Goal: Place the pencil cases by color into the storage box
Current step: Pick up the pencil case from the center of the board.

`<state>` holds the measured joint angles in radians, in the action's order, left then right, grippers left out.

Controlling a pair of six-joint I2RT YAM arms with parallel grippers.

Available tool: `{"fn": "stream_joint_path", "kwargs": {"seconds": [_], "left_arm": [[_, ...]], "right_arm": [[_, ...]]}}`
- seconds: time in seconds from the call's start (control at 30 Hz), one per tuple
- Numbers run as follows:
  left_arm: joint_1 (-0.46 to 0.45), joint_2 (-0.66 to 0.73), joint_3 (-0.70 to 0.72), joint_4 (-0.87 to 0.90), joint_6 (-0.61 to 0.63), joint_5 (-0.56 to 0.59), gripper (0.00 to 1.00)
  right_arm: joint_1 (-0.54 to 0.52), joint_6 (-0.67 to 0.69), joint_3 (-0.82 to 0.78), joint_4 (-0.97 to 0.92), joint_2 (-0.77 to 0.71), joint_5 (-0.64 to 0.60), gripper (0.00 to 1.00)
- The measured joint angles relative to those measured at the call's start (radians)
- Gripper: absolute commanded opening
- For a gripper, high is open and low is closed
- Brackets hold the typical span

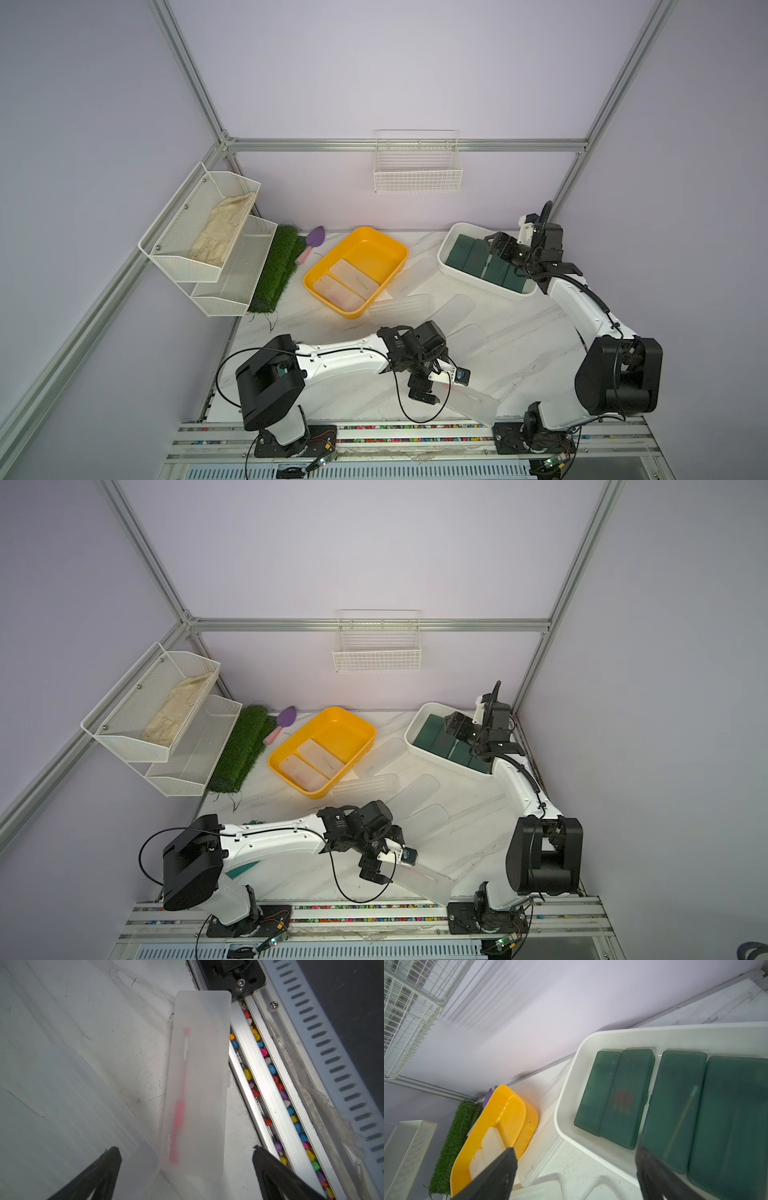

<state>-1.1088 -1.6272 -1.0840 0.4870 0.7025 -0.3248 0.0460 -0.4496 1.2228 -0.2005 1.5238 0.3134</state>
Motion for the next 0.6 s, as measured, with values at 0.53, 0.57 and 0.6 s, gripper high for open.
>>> {"fn": "stream_joint_path", "kwargs": {"seconds": [0.53, 0.57, 0.6], "left_arm": [[-0.025, -0.109, -0.068, 0.067, 0.021, 0.063, 0.98], [-0.025, -0.117, -0.072, 0.071, 0.023, 0.068, 0.98], [-0.026, -0.124, -0.076, 0.074, 0.024, 0.072, 0.98]], "right_arm": [[0.0, 0.0, 0.018, 0.008, 0.019, 0.003, 0.91], [0.0, 0.0, 0.019, 0.008, 0.019, 0.003, 0.91], [0.0, 0.0, 0.019, 0.008, 0.019, 0.003, 0.91]]}}
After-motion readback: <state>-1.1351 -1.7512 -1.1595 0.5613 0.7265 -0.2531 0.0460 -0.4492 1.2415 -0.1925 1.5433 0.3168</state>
